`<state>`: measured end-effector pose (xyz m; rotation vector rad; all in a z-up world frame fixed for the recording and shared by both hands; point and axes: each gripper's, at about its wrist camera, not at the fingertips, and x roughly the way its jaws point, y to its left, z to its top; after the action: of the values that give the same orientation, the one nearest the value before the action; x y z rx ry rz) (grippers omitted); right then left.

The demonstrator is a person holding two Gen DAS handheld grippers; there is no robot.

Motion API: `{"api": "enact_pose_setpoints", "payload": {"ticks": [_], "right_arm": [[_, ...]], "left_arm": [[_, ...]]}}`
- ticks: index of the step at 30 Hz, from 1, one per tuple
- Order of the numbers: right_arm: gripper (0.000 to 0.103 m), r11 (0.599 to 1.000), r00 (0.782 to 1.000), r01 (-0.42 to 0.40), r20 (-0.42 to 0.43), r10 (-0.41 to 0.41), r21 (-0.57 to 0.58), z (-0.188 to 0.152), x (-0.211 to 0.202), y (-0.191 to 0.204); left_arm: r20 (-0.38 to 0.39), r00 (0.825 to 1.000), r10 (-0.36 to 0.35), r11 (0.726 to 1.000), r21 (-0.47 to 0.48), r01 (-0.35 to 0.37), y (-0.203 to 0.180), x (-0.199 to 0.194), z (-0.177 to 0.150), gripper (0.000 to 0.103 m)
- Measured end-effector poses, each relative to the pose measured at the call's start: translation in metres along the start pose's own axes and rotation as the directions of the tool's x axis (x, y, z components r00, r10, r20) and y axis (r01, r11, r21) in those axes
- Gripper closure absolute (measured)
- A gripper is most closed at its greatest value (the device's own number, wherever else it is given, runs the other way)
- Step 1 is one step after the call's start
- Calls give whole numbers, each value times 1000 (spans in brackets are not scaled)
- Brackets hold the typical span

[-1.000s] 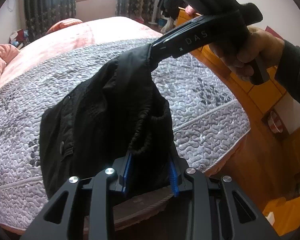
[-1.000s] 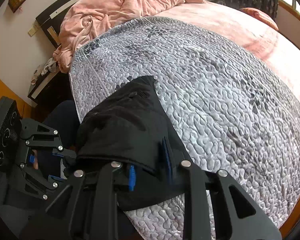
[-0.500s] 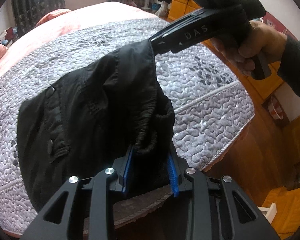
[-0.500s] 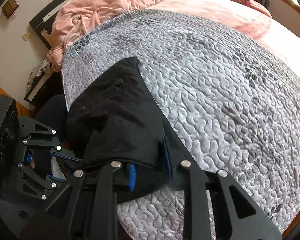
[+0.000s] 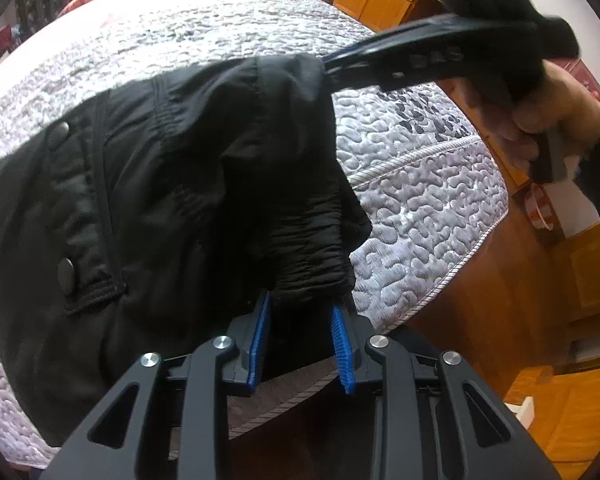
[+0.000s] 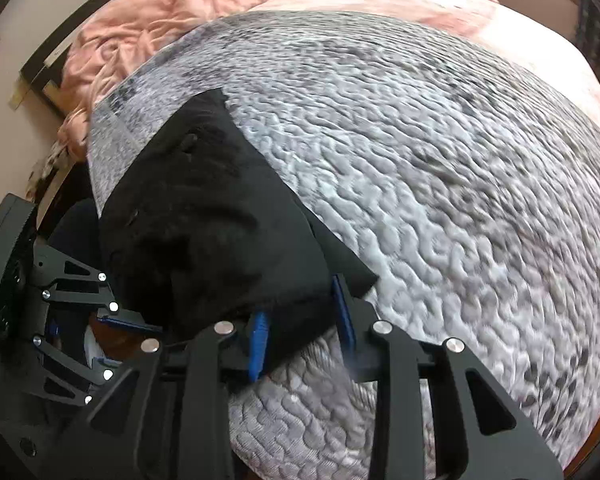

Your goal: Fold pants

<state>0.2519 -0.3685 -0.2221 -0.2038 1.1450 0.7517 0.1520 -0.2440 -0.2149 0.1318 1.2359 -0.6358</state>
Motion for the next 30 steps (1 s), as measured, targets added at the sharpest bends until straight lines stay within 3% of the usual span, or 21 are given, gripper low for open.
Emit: {"api": "enact_pose_setpoints", "payload": {"ticks": [5,8,9,11,12,16,17,20,22,23,24,26,28,29,30], "right_arm": [[67,987,998,26,48,-34,161,-18,-20,-20],[67,933,991,-50,135,2,356,-34,-36,-41],[64,909,985,-92,172,22,407,-38,-40,-45],[60,851,956,-216,279,86,479,-46,-45,-48],[60,837,945,-254,310,107,485,-45,-45,-45],[60,785,893,-400,396,217,473,-34,-25,-26],[60,778,882,-422,409,234,466,-29,-16,-21],[60,737,861,-476,424,280,479,-20,7,-18],[67,726,886,-441,383,260,528,-18,27,-25],[80,714,905,-412,348,246,566,-22,42,-33],[96,694,909,-408,337,246,594,-28,49,-39],[103,634,904,-423,345,250,648,-44,59,-51],[94,643,903,-422,362,232,639,-48,51,-44],[75,657,899,-424,378,222,624,-49,40,-36],[63,665,894,-425,399,204,615,-50,29,-27]], "left_arm": [[4,998,-59,998,-29,60,10,0,-4,74],[15,992,-128,990,-65,128,16,-12,-7,73],[34,986,-161,983,-82,163,20,-22,-9,70],[104,969,-226,964,-119,238,32,-47,-15,38],[140,961,-239,957,-133,257,38,-57,-17,33],[271,923,-272,917,-217,334,78,-93,-24,22],[297,920,-255,914,-236,329,88,-99,-27,15],[315,930,-188,912,-297,285,116,-99,-35,14],[286,946,-156,905,-343,253,132,-89,-39,14],[277,949,-150,902,-354,246,136,-86,-41,14],[263,954,-146,896,-374,240,141,-82,-43,14],[262,953,-154,885,-393,251,148,-79,-49,14],[268,952,-148,881,-402,250,151,-79,-56,14],[273,950,-150,878,-405,255,153,-79,-59,14],[280,948,-154,873,-411,263,156,-80,-63,14]]}}
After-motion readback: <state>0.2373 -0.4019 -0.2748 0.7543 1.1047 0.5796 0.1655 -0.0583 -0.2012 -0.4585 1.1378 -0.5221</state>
